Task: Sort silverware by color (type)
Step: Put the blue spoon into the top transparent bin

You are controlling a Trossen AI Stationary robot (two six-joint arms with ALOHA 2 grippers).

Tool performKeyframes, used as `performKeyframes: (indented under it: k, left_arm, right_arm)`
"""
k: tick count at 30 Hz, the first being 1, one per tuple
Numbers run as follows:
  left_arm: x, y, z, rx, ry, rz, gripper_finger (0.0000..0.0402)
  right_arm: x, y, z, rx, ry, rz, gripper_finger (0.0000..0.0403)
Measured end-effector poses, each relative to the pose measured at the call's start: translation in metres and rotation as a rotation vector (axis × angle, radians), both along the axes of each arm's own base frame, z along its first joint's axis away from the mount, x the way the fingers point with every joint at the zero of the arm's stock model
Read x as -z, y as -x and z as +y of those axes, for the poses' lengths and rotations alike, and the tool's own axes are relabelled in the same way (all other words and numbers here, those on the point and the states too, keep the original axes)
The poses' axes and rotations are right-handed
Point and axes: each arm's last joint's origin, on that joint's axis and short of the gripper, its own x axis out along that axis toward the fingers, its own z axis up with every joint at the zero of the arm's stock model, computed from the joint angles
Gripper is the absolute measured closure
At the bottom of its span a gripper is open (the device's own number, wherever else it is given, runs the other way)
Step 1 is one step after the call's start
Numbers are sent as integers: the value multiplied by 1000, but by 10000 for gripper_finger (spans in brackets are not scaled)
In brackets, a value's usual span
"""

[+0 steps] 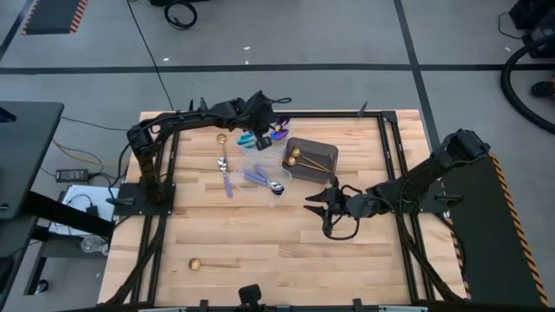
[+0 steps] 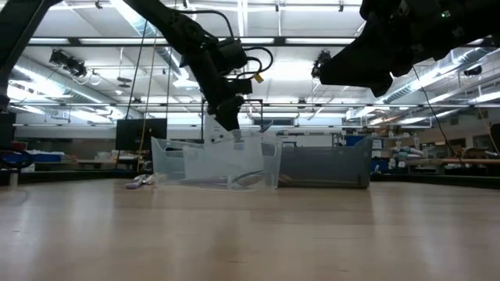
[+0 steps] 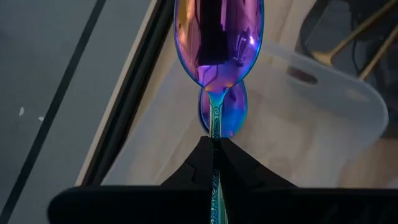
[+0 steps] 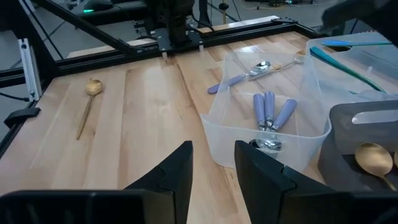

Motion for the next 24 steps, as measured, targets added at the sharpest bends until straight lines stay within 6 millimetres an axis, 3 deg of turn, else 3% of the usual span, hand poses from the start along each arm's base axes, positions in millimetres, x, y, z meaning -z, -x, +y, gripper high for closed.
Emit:
performKeyframes:
  k: [18, 24]
  left_arm:
    - [35, -4, 9, -38, 75, 68, 384]
    - [37, -4, 9, -38, 80, 76, 368]
  right_arm:
    - [1, 4, 6, 21, -14, 2, 274]
    - [2, 4, 6, 26, -11, 3, 274]
